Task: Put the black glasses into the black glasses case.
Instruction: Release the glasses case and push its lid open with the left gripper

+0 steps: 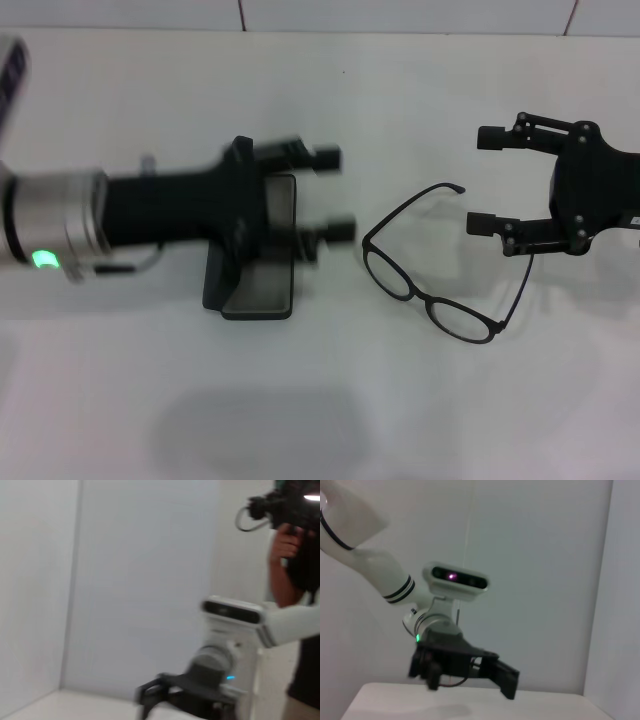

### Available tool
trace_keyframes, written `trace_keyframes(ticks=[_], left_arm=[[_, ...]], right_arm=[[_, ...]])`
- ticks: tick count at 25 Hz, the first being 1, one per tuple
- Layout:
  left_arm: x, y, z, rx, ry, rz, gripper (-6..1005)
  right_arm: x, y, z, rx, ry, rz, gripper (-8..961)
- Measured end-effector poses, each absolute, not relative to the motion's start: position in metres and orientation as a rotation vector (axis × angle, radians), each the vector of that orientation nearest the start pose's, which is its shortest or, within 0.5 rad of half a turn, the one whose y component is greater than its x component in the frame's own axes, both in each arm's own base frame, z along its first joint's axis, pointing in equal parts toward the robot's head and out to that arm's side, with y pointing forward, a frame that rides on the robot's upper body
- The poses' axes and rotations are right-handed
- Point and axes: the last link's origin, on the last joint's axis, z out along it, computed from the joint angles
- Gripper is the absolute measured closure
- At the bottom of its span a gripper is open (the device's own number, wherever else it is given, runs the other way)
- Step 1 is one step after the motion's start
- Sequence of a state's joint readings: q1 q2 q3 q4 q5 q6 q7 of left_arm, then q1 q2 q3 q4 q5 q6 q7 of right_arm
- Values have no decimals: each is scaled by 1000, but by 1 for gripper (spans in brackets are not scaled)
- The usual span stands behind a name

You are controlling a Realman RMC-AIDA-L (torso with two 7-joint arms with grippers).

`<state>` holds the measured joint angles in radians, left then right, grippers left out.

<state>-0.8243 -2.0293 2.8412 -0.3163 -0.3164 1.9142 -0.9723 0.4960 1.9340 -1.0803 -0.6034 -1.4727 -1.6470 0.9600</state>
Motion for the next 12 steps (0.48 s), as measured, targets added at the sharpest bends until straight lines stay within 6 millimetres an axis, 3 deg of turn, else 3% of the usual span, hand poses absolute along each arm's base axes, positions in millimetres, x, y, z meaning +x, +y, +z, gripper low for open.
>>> trace_keyframes(ticks=[6, 12], left_arm=[[-215, 357, 20, -2810, -664, -949, 133], [-215, 355, 13, -2823, -633, -919, 141]], right_arm=[[236, 328, 33, -2700, -102, 900, 96], [236, 330, 33, -2695, -107, 889, 95]])
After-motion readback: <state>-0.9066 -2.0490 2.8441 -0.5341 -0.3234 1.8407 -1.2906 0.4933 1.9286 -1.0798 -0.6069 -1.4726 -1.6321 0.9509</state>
